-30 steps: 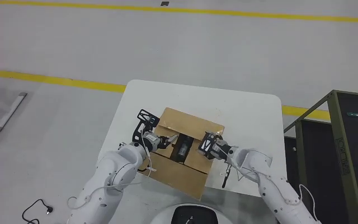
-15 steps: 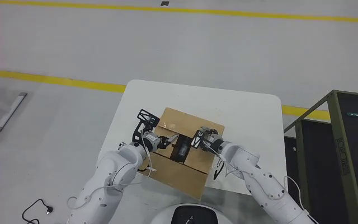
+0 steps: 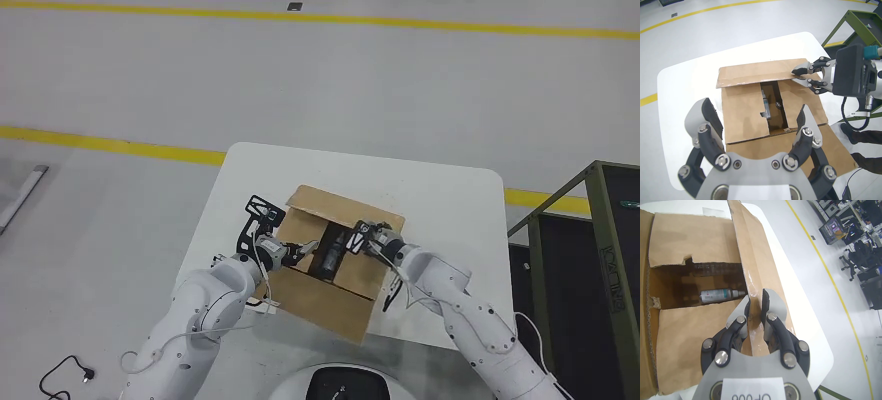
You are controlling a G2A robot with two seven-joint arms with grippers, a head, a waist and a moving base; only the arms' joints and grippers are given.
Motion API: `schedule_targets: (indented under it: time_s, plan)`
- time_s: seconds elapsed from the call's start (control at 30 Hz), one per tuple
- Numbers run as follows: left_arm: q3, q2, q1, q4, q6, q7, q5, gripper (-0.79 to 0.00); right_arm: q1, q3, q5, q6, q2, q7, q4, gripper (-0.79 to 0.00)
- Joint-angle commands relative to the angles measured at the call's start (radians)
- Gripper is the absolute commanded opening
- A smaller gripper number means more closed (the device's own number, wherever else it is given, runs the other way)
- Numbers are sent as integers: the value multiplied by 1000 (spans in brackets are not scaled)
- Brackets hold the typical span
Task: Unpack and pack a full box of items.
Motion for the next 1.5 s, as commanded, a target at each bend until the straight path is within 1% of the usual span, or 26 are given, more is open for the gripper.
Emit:
schedule_targets:
  time_s: [0.0,0.23,0.43,0.73,0.97,1.17,1.43,1.47]
  plan:
    - [0,0,0,0,0,0,0,0,-4,29,53,-20,2,4,-2,-785]
    - [0,0,0,0,0,0,0,0,-1,135,297,-101,8,47,-6,-785]
    - [0,0,0,0,0,0,0,0,1,216,548,-157,13,102,17,-785]
    - [0,0,0,0,0,0,0,0,36,279,866,-210,15,170,118,-785]
    - [0,0,0,0,0,0,0,0,57,311,1061,-239,19,213,198,-785]
    - [0,0,0,0,0,0,0,0,79,311,1116,-247,22,237,268,-785]
    - [0,0,0,0,0,0,0,0,104,314,1125,-246,26,224,327,-785]
    - [0,0,0,0,0,0,0,0,106,315,1127,-247,27,223,331,-763]
